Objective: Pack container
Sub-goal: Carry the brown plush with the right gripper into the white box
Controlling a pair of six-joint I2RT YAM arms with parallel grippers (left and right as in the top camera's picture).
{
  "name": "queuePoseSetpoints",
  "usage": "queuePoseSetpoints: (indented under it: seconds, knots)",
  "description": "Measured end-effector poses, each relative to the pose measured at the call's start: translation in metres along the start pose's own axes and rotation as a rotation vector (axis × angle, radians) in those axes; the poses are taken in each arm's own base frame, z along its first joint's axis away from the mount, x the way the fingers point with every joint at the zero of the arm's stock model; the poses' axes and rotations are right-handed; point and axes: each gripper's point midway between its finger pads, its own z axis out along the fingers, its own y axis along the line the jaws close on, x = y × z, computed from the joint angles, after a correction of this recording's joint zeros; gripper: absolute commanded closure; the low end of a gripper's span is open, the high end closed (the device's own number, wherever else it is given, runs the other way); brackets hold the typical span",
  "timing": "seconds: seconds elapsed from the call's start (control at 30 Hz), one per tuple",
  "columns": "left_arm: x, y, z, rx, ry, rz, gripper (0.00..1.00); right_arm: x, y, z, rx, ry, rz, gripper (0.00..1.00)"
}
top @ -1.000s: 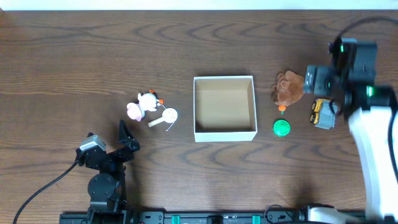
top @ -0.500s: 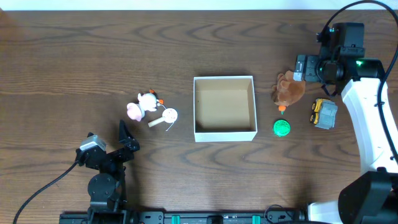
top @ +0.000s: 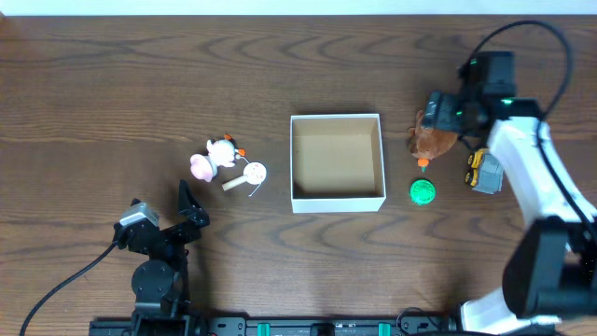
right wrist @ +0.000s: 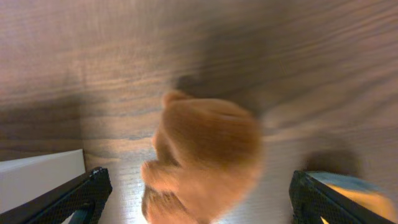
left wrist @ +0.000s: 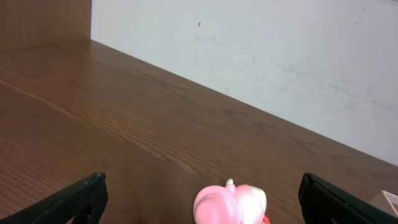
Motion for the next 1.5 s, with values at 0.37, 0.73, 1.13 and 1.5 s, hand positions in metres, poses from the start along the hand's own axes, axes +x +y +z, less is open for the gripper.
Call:
queuePoseSetpoints:
  seconds: [0.37,0.73,1.13,1.5]
  knots:
    - [0.0,0.0,0.0,0.0,0.0,0.0,0.02,0.018,0.007,0.072,0.07,0.057,-0.028,0.77]
    - [0.0,0.0,0.0,0.0,0.0,0.0,0.02,0.028,0.006,0.052,0.12,0.13,-0.058,0.99]
    - [0.0,0.0,0.0,0.0,0.0,0.0,0.02,-0.047,0.13,-0.104,-0.088,-0.276,-0.439,0.99]
    - [0.0,0.0,0.0,0.0,0.0,0.0,0.02,0.034,0.197,-0.128,-0.242,-0.171,-0.911,0.99]
